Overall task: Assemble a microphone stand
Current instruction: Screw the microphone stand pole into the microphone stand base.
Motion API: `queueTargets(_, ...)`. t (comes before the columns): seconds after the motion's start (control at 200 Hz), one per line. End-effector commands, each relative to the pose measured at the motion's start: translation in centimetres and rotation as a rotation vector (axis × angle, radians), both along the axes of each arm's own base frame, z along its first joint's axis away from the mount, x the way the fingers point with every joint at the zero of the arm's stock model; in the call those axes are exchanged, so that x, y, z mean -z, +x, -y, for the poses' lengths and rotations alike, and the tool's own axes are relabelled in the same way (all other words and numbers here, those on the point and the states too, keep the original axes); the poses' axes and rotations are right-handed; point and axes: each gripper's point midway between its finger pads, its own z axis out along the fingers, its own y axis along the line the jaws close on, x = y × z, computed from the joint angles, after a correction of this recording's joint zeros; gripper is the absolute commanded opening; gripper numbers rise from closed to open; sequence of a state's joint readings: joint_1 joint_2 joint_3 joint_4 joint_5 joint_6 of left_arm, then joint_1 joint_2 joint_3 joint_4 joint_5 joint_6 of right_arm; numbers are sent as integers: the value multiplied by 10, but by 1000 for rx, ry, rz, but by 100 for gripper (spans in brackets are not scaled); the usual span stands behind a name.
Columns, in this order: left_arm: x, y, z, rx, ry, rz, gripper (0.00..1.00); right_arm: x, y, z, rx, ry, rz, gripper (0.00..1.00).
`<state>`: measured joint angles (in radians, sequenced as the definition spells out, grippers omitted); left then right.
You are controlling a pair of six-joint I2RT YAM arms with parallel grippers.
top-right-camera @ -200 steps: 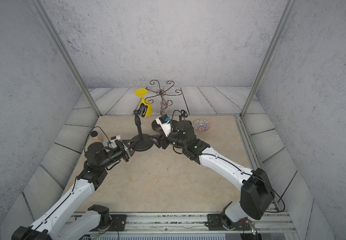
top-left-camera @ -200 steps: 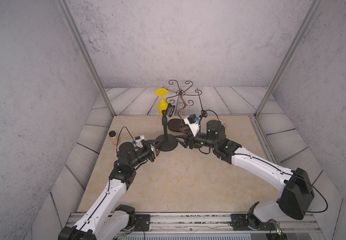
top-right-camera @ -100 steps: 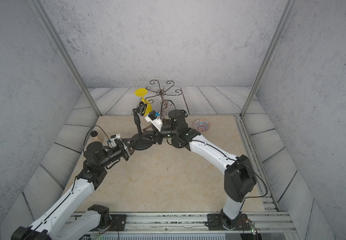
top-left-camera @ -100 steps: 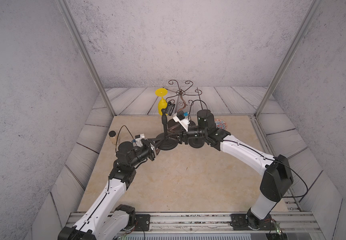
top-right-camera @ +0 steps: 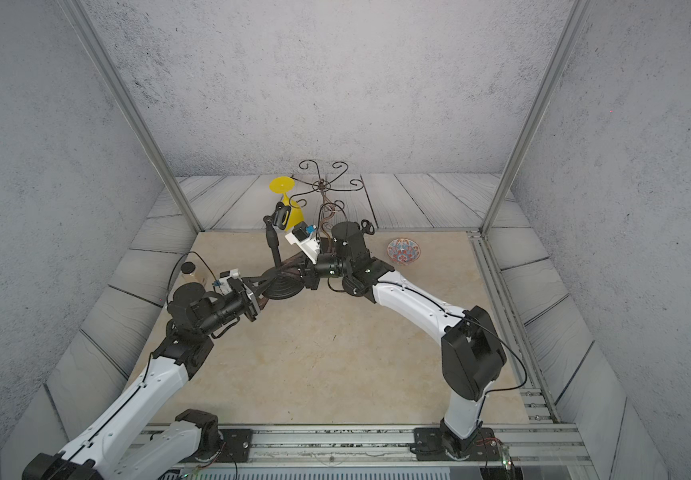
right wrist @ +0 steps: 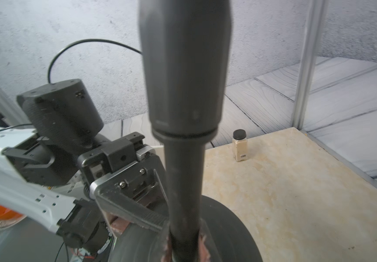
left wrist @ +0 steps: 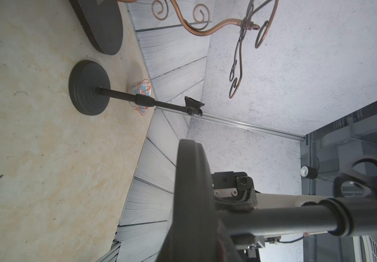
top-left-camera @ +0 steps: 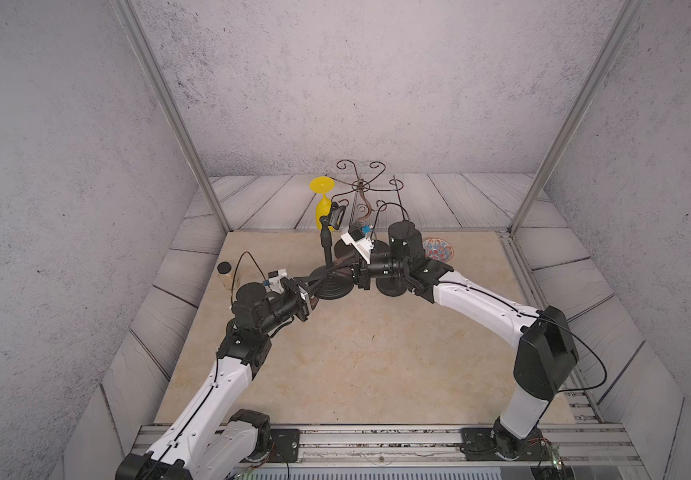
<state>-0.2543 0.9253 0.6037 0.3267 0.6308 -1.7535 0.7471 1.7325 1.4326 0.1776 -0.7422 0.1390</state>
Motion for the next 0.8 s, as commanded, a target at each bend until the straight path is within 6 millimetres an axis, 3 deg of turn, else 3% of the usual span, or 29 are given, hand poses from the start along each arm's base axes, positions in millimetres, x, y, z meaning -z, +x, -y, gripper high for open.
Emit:
queueTargets(0.0,-56,-12,4,44,-45,206,0,15,10,5,292,-33,-30,0)
queueTargets(0.185,-50,-10,3,37,-40,193,0,31,12,16,895,-46,-68,0)
queueTargets(0.35,-46,-9,3,31,-37,183,0,17,5,-2,1106,-10,-90,0)
queueTargets(0.475,-45,-8,3,29,-35,181,0,4,-1,-5,1049,2,-85,3)
queueTargets(0.52,-46,-8,3,30,-35,182,0,-1,-6,-4,987,5,-56,19)
queueTargets(0.575,-45,-7,2,28,-35,180,0,-6,-12,-1,902,-2,-35,49)
queueTargets(0.636,-45,-7,2,26,-36,180,0,-8,-18,5,818,-8,-14,63)
queueTargets(0.796,-44,-9,2,32,-37,180,0,-15,-21,24,549,8,2,69)
